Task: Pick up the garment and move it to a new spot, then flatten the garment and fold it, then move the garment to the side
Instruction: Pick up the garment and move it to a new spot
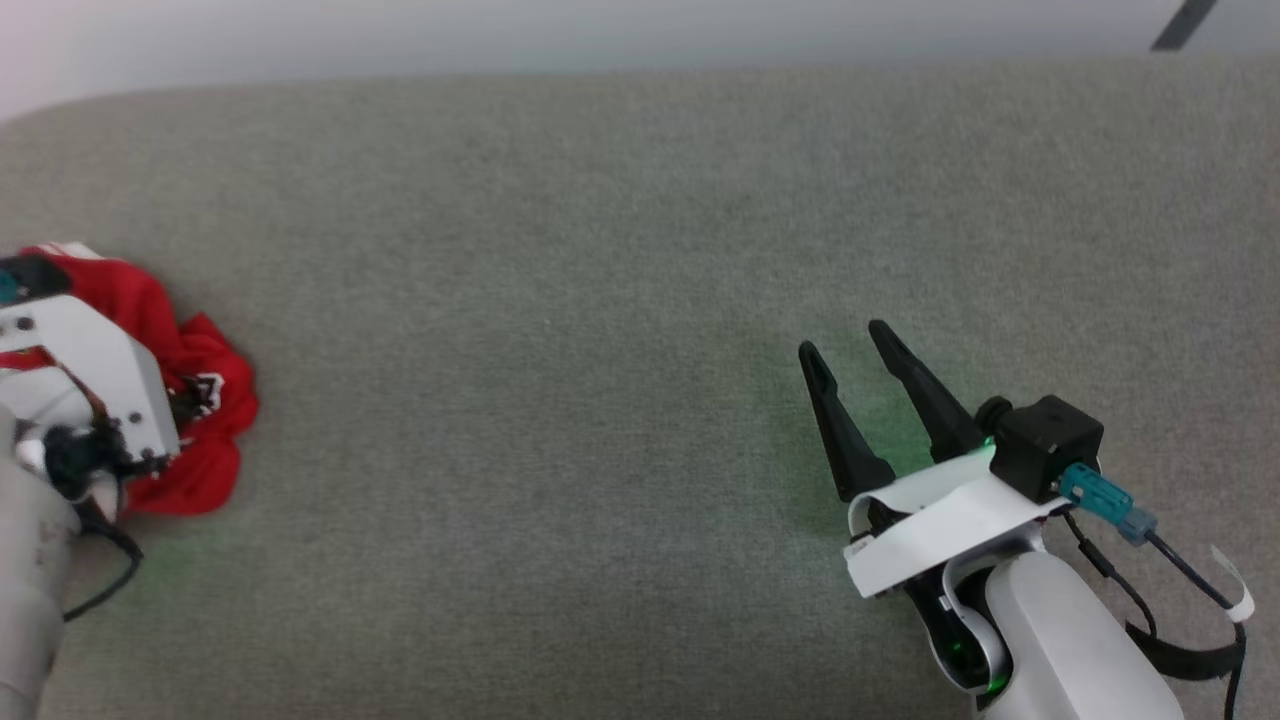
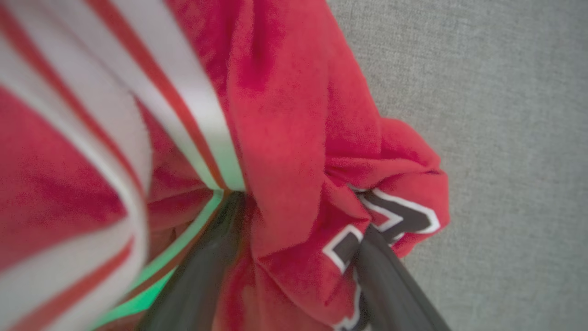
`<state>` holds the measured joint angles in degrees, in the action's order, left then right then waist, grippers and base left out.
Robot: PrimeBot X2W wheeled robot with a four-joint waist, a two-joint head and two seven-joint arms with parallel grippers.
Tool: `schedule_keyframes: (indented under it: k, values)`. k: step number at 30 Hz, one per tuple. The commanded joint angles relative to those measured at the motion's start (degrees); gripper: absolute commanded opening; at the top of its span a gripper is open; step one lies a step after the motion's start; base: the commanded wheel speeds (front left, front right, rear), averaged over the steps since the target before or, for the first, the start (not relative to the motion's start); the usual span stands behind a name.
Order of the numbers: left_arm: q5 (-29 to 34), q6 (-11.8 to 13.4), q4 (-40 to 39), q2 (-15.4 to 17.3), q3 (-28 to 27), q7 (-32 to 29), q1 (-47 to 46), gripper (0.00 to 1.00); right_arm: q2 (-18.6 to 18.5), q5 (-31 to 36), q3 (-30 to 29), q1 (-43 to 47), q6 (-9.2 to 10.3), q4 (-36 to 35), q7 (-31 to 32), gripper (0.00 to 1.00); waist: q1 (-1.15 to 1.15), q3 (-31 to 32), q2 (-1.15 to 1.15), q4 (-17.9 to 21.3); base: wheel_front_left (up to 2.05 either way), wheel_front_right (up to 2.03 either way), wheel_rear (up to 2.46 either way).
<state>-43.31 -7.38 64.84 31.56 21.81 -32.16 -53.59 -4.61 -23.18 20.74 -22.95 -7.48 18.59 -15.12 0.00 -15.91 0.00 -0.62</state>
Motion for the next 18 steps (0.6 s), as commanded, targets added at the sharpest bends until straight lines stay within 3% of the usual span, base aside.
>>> schedule_keyframes:
  k: [1, 9, 10, 11, 12, 18]
  values:
    - [-0.7, -0.1, 1.5, -0.9, 0.0, 0.0, 0.2, 1.0, -0.2, 0.4, 0.5, -1.2, -0.02, -0.4, 0.0, 1.0, 0.0, -4.1, 0.0, 2.5, 0.0, 0.0, 0.0]
    - [-3.0, -0.1, 5.9, -4.4, 0.3, -1.0, 3.1, 1.0, -0.5, 0.5, 1.7, -2.9, -0.02, -0.6, 0.0, 1.0, 0.0, -5.6, 0.0, 1.9, 0.0, 0.0, 0.0]
    - [-3.1, -0.1, 5.6, -4.6, 0.6, -1.1, 3.6, 0.81, -0.5, 0.4, 1.9, -3.0, -0.02, -0.5, 0.0, 1.0, 0.0, -5.3, 0.0, 1.6, 0.0, 0.0, 0.0]
    - [-3.6, -0.1, 5.1, -4.8, 0.7, -0.8, 4.1, 0.34, -0.5, 0.3, 2.1, -2.9, -0.02, -0.5, 0.0, 1.0, 0.0, -4.9, 0.0, 1.4, 0.0, 0.0, 0.0]
    - [-4.1, -0.2, 4.6, -4.7, 0.6, 0.0, 4.4, 0.01, -0.5, 0.1, 2.3, -2.8, -0.02, -0.3, 0.0, 1.0, 0.0, -4.4, 0.0, 1.1, 0.0, 0.0, 0.0]
    - [-4.3, -0.2, 0.9, -1.5, 1.7, 8.2, 5.4, 0.0, -0.1, -0.8, 3.3, -0.7, -0.02, 0.7, 0.0, 1.0, 0.0, 1.3, 0.0, 0.2, 0.0, 0.0, 0.0]
